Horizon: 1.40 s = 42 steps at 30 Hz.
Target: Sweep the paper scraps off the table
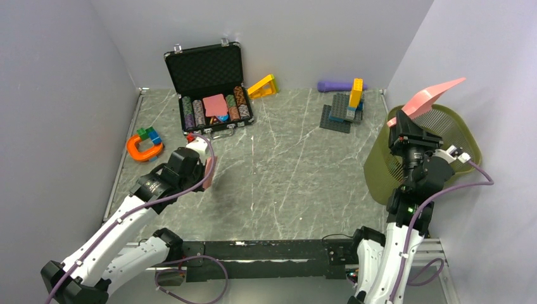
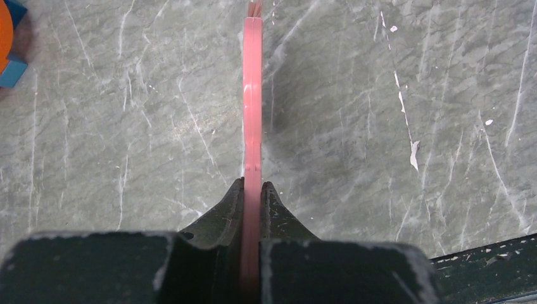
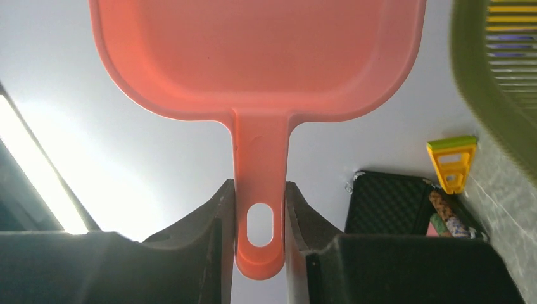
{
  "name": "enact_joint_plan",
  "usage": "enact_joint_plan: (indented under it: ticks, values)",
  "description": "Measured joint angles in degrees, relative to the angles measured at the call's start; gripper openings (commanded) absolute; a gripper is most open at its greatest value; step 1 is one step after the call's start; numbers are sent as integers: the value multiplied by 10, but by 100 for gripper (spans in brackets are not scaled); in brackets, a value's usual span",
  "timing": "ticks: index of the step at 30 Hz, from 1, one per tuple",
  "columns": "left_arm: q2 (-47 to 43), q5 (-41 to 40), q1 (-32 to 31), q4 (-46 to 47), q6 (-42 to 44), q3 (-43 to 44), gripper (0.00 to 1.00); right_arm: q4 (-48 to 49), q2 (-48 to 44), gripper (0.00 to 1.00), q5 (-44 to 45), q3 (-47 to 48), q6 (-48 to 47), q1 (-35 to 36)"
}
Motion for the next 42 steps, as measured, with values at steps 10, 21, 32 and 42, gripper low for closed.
enact_joint_plan:
  ticks: [10,21,32,42]
  values:
    - [0,0,0,0,0,0,0,-3,75,0,-46,106,-144,0]
    - [0,0,-1,0,0,0,0,-128,205,0,-170,262,-421,56]
    - [0,-15,-1,0,-2,0,0,-248,419,0,50,239,-604,456]
    - [10,-17,-2,0,-2,0,0,-256,635,0,250,214,-667,507]
